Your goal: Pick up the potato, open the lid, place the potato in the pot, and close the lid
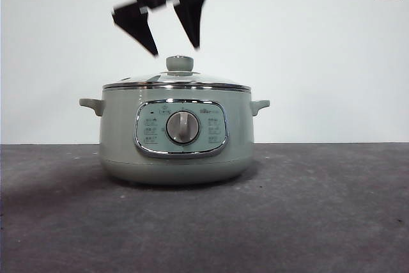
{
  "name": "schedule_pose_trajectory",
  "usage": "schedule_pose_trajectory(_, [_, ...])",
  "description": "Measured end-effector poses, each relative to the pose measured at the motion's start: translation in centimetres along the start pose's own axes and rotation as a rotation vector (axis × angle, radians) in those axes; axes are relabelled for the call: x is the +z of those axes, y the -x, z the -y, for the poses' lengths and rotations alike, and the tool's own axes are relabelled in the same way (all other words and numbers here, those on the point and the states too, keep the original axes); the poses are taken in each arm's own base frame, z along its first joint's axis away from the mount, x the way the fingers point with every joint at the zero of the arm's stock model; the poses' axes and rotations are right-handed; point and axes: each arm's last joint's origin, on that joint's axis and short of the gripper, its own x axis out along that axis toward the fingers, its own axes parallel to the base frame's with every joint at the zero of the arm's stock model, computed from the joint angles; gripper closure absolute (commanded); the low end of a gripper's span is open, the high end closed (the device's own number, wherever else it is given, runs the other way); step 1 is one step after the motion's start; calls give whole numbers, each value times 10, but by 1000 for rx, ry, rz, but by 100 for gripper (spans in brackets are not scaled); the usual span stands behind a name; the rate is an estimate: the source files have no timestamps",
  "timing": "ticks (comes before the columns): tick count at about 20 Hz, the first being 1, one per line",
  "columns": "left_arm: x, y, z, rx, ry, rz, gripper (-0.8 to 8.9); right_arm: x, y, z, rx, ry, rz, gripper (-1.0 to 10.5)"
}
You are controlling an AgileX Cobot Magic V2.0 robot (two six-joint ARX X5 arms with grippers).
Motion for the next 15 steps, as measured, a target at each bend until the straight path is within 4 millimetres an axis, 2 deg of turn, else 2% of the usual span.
schedule_pose_trajectory(3, [-10,51,3,-1,-4,24,800,0,0,1,-47,0,13,946])
schedule_pose_trajectory(4, [-13,64,4,-1,-4,26,826,0,0,1,-49,0,14,946])
schedule_pose_trajectory(6, [-21,93,7,1,-5,51,816,0,0,1,-49,0,14,946])
schedule_pose_trajectory(11, [-38,173,12,22,-16,273,816,0,0,1,-49,0,14,946])
schedule_pose_trajectory(13, [-41,191,13,28,-20,344,816,0,0,1,-50,0,14,946])
schedule_pose_trajectory(15, [-41,199,14,32,-23,392,816,0,0,1,-50,0,14,946])
